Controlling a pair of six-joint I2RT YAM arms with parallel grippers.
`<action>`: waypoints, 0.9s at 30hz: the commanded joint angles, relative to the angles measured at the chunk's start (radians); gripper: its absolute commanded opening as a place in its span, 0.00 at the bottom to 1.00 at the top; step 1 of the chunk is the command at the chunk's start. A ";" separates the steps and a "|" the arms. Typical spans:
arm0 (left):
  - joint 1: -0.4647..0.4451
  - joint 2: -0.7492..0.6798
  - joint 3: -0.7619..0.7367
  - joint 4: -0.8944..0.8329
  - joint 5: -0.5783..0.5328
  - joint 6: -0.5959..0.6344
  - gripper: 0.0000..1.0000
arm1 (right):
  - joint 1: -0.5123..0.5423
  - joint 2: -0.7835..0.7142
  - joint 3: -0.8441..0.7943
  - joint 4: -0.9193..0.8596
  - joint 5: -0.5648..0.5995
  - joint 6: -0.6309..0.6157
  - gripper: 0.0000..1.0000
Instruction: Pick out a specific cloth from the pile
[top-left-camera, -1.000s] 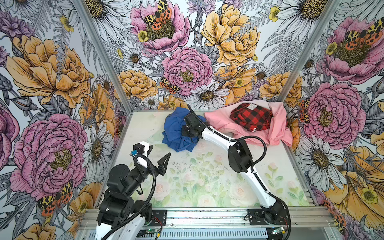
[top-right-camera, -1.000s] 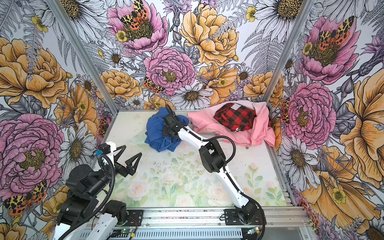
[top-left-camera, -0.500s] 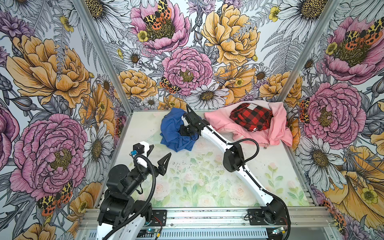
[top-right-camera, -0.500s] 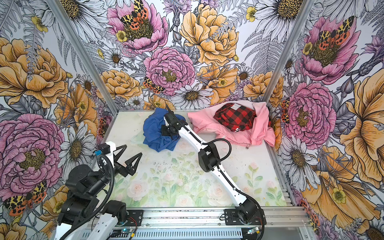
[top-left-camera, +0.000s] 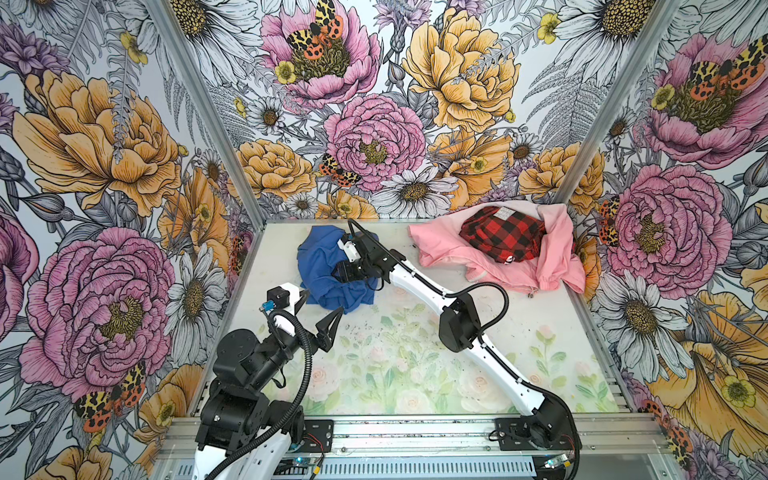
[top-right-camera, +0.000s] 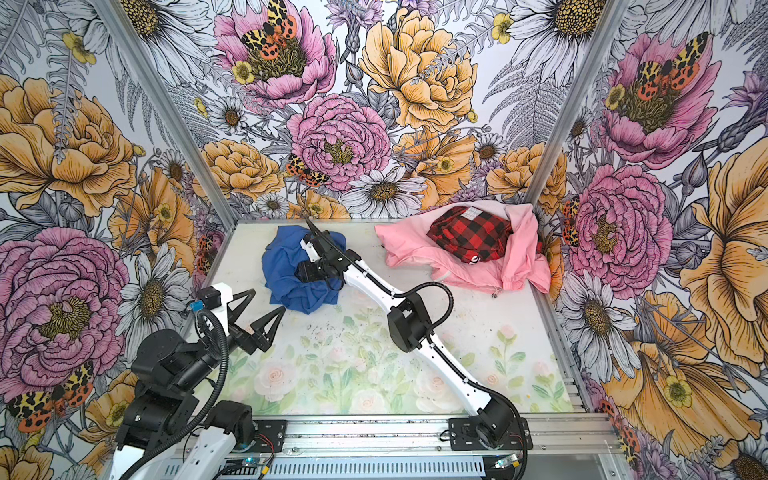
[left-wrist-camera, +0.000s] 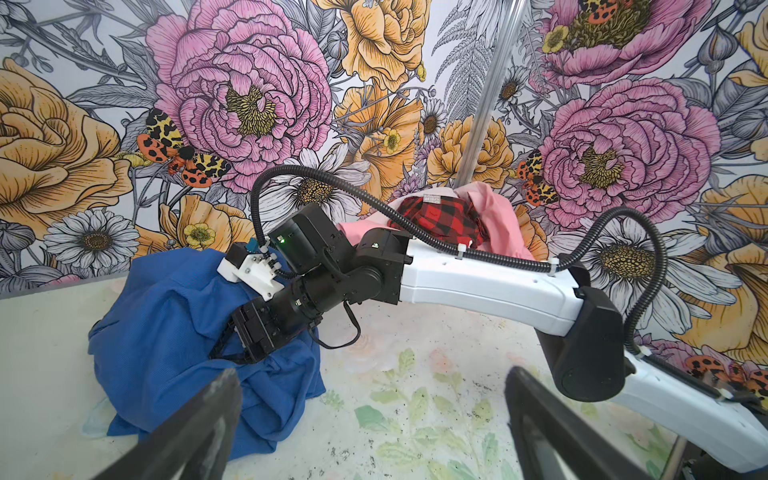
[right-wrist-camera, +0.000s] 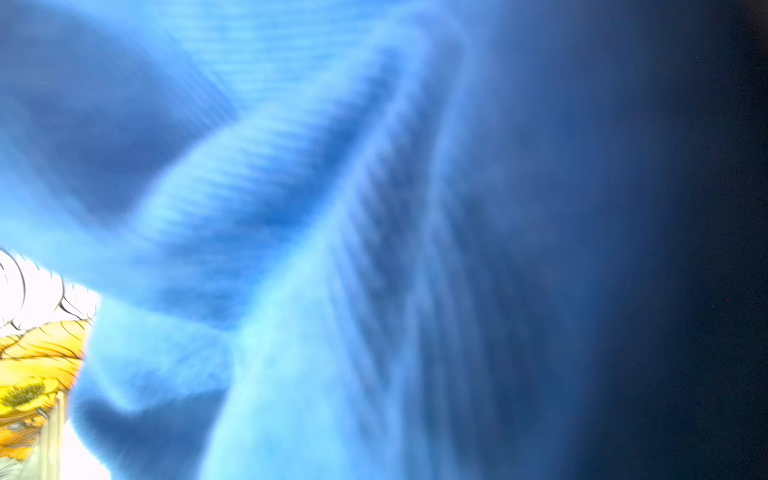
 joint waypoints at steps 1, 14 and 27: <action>0.009 -0.005 -0.012 0.018 0.026 -0.016 0.99 | 0.005 -0.154 -0.067 -0.018 0.090 -0.075 0.74; 0.010 -0.005 -0.013 0.019 0.022 -0.012 0.99 | 0.024 -0.691 -0.871 0.115 0.239 -0.055 0.82; 0.012 0.001 -0.014 0.019 0.018 -0.014 0.99 | 0.024 -0.626 -1.127 0.411 0.081 -0.061 0.78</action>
